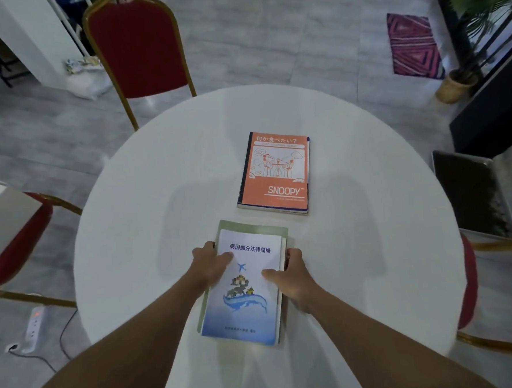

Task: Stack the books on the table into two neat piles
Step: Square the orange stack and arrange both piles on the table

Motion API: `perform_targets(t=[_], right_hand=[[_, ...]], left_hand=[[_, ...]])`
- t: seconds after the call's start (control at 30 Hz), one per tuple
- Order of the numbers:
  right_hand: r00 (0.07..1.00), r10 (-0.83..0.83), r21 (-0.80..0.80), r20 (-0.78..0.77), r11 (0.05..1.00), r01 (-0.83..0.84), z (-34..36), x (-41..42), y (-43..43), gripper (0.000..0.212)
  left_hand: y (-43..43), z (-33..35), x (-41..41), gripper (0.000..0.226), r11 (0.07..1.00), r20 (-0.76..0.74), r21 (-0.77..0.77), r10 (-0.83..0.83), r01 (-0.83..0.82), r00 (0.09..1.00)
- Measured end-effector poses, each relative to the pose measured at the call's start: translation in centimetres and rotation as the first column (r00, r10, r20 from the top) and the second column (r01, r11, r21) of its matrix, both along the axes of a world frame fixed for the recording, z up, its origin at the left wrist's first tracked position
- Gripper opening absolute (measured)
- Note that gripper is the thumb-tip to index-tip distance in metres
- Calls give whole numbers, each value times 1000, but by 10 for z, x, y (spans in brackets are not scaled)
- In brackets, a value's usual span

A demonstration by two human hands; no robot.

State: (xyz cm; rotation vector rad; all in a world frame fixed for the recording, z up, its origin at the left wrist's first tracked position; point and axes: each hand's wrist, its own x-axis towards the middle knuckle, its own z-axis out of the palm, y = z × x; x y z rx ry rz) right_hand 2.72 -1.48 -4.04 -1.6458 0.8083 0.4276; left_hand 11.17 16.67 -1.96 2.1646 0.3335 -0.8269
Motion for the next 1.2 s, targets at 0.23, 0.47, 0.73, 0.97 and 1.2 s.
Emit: perform_targets(t=[0.23,0.47,0.73,0.97,1.2], right_hand=[[970,-188,69,156,981,179,11,23,-25,58],[920,-266,21,289,962,272,31,76,-61,58],[929,-241,-122,279,951,284,44,174,-101,66],[971,-168,-281,173,936,212,24,234,-117,59],[988,3,-482,153,873,72,1,219,-114,70]], left_hand=[[-31,32,29,33,978,176,-196,-32,67,984],[-73,51,80,33,948,257,-283,-72,146,964],[-122,32,178,44,980,384,-59,-154,191,910],[-144,-6,222,42,976,417,65,-218,210,882],[-130,-32,221,54,944,466,-70,-256,324,847]])
